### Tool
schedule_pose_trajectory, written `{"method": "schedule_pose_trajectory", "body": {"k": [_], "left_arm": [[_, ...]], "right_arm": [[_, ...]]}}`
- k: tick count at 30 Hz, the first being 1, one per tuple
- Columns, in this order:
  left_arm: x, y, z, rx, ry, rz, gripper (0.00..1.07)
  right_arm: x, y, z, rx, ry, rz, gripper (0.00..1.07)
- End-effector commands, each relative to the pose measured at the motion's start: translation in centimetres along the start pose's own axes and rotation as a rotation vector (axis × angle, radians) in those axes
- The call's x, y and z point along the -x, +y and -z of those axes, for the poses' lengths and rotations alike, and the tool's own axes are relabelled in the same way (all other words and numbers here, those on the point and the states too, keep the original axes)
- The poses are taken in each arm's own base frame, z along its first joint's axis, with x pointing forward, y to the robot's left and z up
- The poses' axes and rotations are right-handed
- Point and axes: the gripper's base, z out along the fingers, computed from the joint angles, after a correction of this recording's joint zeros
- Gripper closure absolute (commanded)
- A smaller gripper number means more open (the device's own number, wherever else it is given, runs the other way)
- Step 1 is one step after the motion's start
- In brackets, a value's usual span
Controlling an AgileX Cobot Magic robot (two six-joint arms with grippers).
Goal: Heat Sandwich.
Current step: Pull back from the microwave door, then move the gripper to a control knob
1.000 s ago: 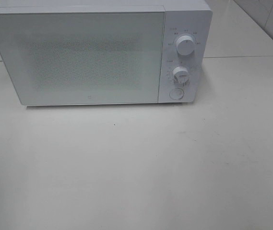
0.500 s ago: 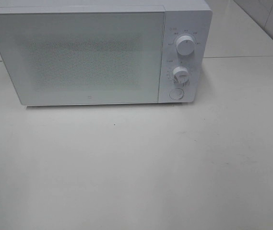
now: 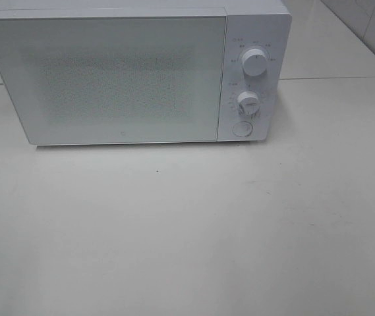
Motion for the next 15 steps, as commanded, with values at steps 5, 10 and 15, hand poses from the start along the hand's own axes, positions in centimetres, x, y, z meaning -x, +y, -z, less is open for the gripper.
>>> {"method": "schedule_pose_trajectory", "body": {"k": [5,10,15], "left_arm": [[-0.36,-0.17,0.51,-0.011,-0.042,0.003,0.03],[-0.36,-0.16,0.51,-0.009,-0.042,0.002,0.03],[-0.36,-0.15,0.50,-0.010,-0.040,0.002,0.03]], "right_arm": [[-0.18,0.00,0.25,0.001,-0.029,-0.011,0.31],[-0.17,0.00,0.23,0.000,-0.028,-0.011,0.31],[-0.17,0.00,0.22,0.000,-0.027,-0.011,0.31]]}}
